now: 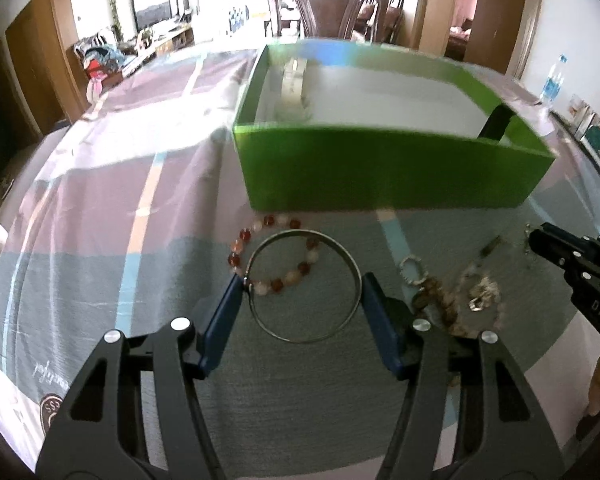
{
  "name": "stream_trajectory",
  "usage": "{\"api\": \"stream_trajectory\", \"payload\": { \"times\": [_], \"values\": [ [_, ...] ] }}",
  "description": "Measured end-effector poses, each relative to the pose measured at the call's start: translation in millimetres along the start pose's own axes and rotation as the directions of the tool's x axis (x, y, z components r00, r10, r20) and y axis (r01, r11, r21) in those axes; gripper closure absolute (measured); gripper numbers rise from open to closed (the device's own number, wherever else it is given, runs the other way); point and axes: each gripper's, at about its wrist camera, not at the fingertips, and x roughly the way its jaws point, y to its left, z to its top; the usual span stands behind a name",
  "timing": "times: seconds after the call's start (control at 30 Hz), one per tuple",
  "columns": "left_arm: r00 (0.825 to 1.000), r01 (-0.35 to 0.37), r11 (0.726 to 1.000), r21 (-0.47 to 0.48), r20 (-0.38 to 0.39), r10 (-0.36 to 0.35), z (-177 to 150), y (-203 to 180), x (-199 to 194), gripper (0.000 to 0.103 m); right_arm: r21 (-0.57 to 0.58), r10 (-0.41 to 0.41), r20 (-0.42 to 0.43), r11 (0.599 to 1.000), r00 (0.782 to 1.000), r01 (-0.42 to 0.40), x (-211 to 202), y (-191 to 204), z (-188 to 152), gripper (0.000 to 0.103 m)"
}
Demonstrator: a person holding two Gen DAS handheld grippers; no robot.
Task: Organize jewelry
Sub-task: 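Carry the bangle into the green box with the left gripper while the right drops the silver charm in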
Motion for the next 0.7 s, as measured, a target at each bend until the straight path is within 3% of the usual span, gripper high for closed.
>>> {"api": "stream_trajectory", "payload": {
  "times": [0.17,0.33,0.4,0.57,0.7],
  "values": [
    [0.997,0.021,1.000,0.022,0.070,-0.023,9,-5,-35,0.042,0.012,0.029,0.064,0.999,0.998,-0.030,-25,0,8,0.087],
    [0.995,0.038,0.996,0.077,0.092,-0.045,29,-3,-63,0.042,-0.003,0.109,0.030,0.994,0.994,-0.109,-42,6,28,0.087],
    [0.994,0.042,0.996,0.080,0.094,-0.049,45,0,-66,0.042,-0.045,0.089,0.041,0.995,0.995,-0.088,-49,11,45,0.088],
    [0.991,0.058,0.996,0.069,0.116,-0.066,96,0,-50,0.042,-0.144,0.044,0.106,0.989,0.993,-0.028,-49,32,90,0.088],
    [0.993,0.059,0.998,0.030,0.096,-0.062,126,2,-13,0.042,-0.134,0.024,0.083,0.991,0.996,-0.012,-7,37,117,0.088]
  ]
}}
